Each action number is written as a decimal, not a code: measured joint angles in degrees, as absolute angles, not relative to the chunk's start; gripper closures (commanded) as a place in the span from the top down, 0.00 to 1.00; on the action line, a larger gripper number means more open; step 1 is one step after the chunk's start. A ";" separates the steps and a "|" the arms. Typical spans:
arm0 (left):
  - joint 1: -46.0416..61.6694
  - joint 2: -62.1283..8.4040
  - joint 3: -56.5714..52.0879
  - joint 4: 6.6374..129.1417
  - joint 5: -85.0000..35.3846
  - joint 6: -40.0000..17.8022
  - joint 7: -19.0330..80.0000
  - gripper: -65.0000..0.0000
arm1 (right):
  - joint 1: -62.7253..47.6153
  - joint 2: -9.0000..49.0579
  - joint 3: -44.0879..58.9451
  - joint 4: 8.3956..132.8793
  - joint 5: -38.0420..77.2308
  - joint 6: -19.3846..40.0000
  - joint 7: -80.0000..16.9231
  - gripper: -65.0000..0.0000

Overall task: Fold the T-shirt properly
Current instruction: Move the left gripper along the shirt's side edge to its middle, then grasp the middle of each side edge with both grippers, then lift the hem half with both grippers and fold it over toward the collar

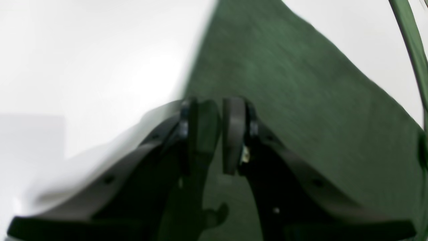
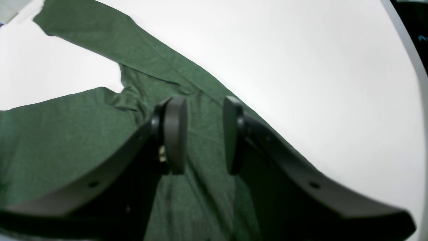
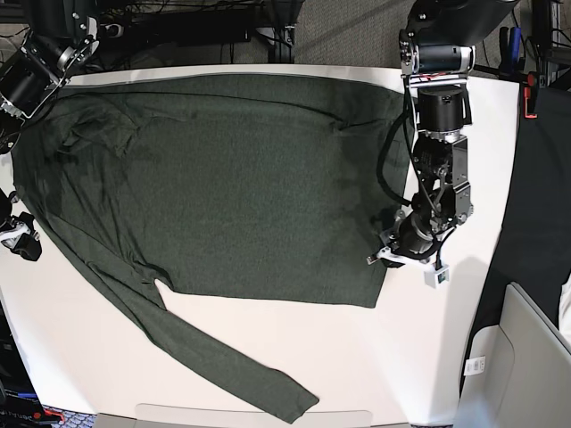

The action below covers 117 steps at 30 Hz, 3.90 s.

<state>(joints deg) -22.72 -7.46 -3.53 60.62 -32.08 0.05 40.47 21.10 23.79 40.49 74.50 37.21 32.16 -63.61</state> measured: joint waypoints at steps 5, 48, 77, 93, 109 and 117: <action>-22.72 -8.27 -3.86 60.84 -32.14 0.03 40.56 0.20 | 21.12 23.77 40.49 74.50 36.84 32.16 -63.61 0.28; -20.14 -9.41 3.33 63.48 -32.84 -0.23 40.69 0.00 | 21.43 23.62 40.49 74.50 36.51 32.14 -63.40 0.28; -10.70 -12.23 3.27 79.44 -32.51 -0.16 42.26 0.00 | 29.21 22.92 33.95 54.02 17.10 31.70 -47.03 0.28; -10.66 -12.25 3.27 79.44 -32.51 -0.16 42.22 0.00 | 29.08 22.94 33.71 51.13 6.15 31.94 -39.51 0.28; -10.63 -12.25 3.27 79.55 -32.51 -0.19 42.22 0.00 | 23.64 23.11 33.82 51.20 4.89 31.99 -37.28 0.28; -10.61 -14.41 3.29 79.48 -32.53 -0.43 42.19 0.00 | 22.52 21.67 34.02 52.25 5.30 31.55 -36.01 0.28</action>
<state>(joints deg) -10.61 -14.41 3.29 79.48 -32.53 -0.43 42.19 22.52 21.67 34.02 52.25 5.30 31.55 -36.01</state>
